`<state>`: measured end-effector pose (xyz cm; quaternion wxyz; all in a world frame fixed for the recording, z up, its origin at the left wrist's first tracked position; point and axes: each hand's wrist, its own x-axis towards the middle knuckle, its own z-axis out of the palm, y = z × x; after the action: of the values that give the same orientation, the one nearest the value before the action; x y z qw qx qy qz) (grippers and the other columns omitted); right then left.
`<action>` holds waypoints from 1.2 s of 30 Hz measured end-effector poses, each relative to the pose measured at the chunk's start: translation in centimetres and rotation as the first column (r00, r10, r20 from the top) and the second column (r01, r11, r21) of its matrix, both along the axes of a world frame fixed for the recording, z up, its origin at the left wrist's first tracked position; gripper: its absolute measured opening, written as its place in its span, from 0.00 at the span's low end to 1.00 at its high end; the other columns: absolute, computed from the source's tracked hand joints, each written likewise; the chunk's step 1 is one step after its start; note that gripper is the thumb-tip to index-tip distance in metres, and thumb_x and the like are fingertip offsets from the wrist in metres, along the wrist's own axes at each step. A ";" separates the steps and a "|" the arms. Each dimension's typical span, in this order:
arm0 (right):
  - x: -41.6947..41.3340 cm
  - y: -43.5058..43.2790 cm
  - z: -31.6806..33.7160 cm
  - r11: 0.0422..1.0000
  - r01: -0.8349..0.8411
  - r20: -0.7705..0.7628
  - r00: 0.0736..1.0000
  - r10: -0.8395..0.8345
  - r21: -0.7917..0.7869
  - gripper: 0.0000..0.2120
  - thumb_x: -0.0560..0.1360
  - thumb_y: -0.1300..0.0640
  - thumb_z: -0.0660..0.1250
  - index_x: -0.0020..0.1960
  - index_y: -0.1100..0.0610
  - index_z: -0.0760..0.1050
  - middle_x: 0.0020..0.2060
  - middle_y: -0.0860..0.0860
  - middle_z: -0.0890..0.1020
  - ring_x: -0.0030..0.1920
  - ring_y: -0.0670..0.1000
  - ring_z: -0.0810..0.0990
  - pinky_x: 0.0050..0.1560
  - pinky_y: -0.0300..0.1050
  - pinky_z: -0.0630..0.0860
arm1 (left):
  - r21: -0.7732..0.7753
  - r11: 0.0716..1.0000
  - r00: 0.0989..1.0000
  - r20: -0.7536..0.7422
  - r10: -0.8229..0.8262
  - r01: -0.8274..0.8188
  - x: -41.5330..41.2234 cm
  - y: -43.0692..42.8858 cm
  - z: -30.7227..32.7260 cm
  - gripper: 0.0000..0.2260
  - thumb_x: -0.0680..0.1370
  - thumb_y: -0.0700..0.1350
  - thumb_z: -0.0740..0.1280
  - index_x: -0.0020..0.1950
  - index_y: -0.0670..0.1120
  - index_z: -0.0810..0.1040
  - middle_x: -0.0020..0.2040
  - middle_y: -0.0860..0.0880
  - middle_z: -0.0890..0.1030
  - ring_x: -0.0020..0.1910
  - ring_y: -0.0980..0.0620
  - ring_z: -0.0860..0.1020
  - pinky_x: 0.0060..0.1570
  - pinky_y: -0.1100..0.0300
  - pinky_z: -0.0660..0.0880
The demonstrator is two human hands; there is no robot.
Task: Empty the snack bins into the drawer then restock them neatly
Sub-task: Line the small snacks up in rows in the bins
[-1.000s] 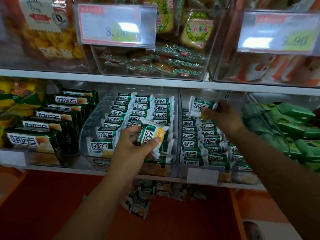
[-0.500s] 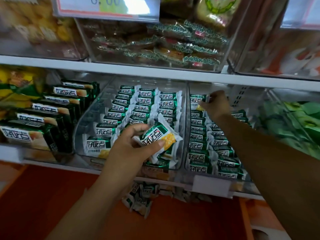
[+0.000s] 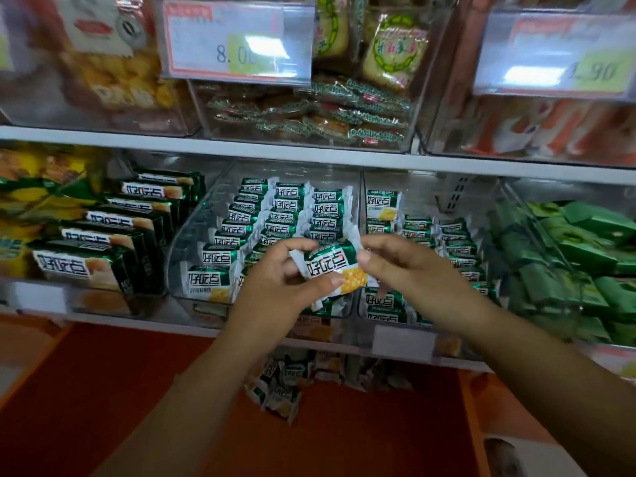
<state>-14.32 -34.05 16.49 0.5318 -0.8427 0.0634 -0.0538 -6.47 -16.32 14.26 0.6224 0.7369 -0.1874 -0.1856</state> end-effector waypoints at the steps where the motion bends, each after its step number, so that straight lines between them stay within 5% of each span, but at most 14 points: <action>1: -0.2 -0.2 -0.4 0.998 0.008 -0.018 1.000 -0.006 0.064 0.05 0.77 0.47 0.64 0.51 0.37 0.75 0.44 0.40 0.81 0.38 0.33 0.78 0.36 0.25 0.72 | 0.000 1.000 1.000 0.010 -0.009 0.009 -0.1 -0.2 -0.1 0.19 0.70 0.47 0.76 0.58 0.56 0.75 0.47 0.54 0.86 0.44 0.54 0.84 0.40 0.63 0.79; 5: -0.1 -1.4 -1.4 0.980 0.046 -0.091 0.995 -0.029 0.194 0.08 0.74 0.48 0.69 0.53 0.45 0.79 0.41 0.37 0.83 0.39 0.35 0.79 0.36 0.29 0.74 | 0.022 0.999 0.997 0.061 -0.042 0.041 -0.5 -1.2 -1.2 0.21 0.72 0.49 0.76 0.61 0.59 0.73 0.53 0.54 0.84 0.49 0.55 0.83 0.52 0.49 0.80; 8: 0.6 -2.6 -1.9 0.980 0.084 -0.121 0.991 -0.063 0.178 0.19 0.71 0.46 0.71 0.59 0.51 0.78 0.52 0.45 0.83 0.52 0.45 0.81 0.47 0.39 0.76 | 0.054 0.998 0.990 0.134 -0.048 0.041 -0.4 -2.0 -1.7 0.25 0.72 0.51 0.75 0.66 0.62 0.70 0.61 0.58 0.78 0.57 0.62 0.77 0.56 0.61 0.74; 12: 2.4 -6.6 -2.2 0.894 0.270 -0.001 0.957 -0.289 0.357 0.12 0.72 0.50 0.71 0.43 0.60 0.78 0.41 0.51 0.83 0.47 0.53 0.81 0.51 0.49 0.75 | 0.124 0.990 0.967 0.234 -0.098 0.071 0.0 -3.0 -2.2 0.32 0.74 0.56 0.71 0.75 0.60 0.62 0.66 0.65 0.72 0.60 0.69 0.71 0.53 0.69 0.67; 15: 5.3 -10.2 -4.1 0.866 0.465 0.060 0.874 -0.482 0.181 0.13 0.74 0.55 0.72 0.37 0.59 0.72 0.30 0.47 0.80 0.36 0.45 0.79 0.44 0.41 0.74 | 0.237 0.964 0.948 0.260 -0.184 0.122 0.2 -3.6 -2.9 0.30 0.77 0.56 0.68 0.76 0.60 0.62 0.71 0.61 0.69 0.60 0.63 0.73 0.45 0.77 0.69; 19: 9.3 -11.6 -6.7 0.862 0.507 0.006 0.862 -0.507 0.011 0.10 0.76 0.55 0.70 0.38 0.55 0.73 0.32 0.49 0.77 0.33 0.46 0.74 0.33 0.30 0.70 | 0.263 0.955 0.947 0.249 -0.203 0.136 0.4 -3.8 -3.6 0.28 0.77 0.56 0.68 0.76 0.61 0.62 0.72 0.59 0.69 0.59 0.59 0.75 0.43 0.82 0.67; 21: 11.0 -11.7 -7.3 0.860 0.500 0.004 0.865 -0.502 -0.099 0.12 0.77 0.54 0.68 0.36 0.56 0.72 0.30 0.50 0.74 0.30 0.46 0.70 0.25 0.30 0.66 | 0.265 0.955 0.945 0.256 -0.205 0.136 0.6 -3.8 -3.9 0.28 0.77 0.56 0.68 0.75 0.62 0.62 0.71 0.60 0.70 0.58 0.59 0.75 0.44 0.80 0.68; 24: 12.6 -12.0 -8.1 0.831 0.513 0.031 0.854 -0.519 -0.215 0.16 0.76 0.52 0.69 0.33 0.55 0.70 0.27 0.51 0.73 0.29 0.49 0.69 0.31 0.39 0.67 | 0.251 0.958 0.941 0.266 -0.208 0.141 0.6 -3.8 -4.3 0.29 0.76 0.58 0.68 0.74 0.65 0.62 0.70 0.61 0.70 0.59 0.57 0.76 0.48 0.73 0.71; 28: 13.7 -11.8 -9.3 0.779 0.573 0.060 0.814 -0.578 -0.254 0.11 0.76 0.52 0.68 0.42 0.58 0.72 0.36 0.54 0.75 0.39 0.54 0.73 0.42 0.43 0.67 | 0.241 0.959 0.946 0.249 -0.209 0.149 0.6 -3.8 -4.3 0.29 0.76 0.56 0.68 0.75 0.64 0.62 0.67 0.61 0.72 0.56 0.57 0.77 0.54 0.61 0.76; 31: 13.3 -11.3 -9.3 0.749 0.632 0.063 0.771 -0.634 -0.201 0.16 0.75 0.50 0.70 0.55 0.59 0.72 0.44 0.54 0.77 0.45 0.55 0.76 0.45 0.47 0.72 | 0.224 0.966 0.942 0.276 -0.192 0.132 0.4 -3.6 -3.9 0.28 0.76 0.55 0.69 0.74 0.63 0.64 0.65 0.61 0.73 0.53 0.61 0.77 0.53 0.61 0.77; 33: 11.9 -10.9 -8.1 0.720 0.679 0.095 0.734 -0.673 -0.146 0.22 0.75 0.49 0.70 0.62 0.59 0.69 0.49 0.54 0.77 0.47 0.53 0.77 0.47 0.48 0.75 | 0.195 0.977 0.924 0.352 -0.148 0.082 -0.1 -2.8 -3.5 0.25 0.76 0.53 0.70 0.72 0.62 0.68 0.63 0.61 0.75 0.53 0.64 0.76 0.53 0.62 0.77; 36: 7.5 -8.2 -4.6 0.744 0.657 0.301 0.739 -0.603 -0.122 0.18 0.79 0.50 0.65 0.64 0.57 0.67 0.49 0.51 0.75 0.42 0.44 0.75 0.43 0.42 0.73 | 0.219 0.975 0.829 0.550 -0.103 -0.024 -0.6 0.1 -3.4 0.15 0.77 0.53 0.68 0.65 0.59 0.77 0.54 0.67 0.75 0.50 0.66 0.75 0.51 0.65 0.76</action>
<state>-6.84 -42.25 11.91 0.3886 -0.8108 0.2749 -0.3405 -7.08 -16.25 10.90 0.4524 0.8182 -0.3548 0.0053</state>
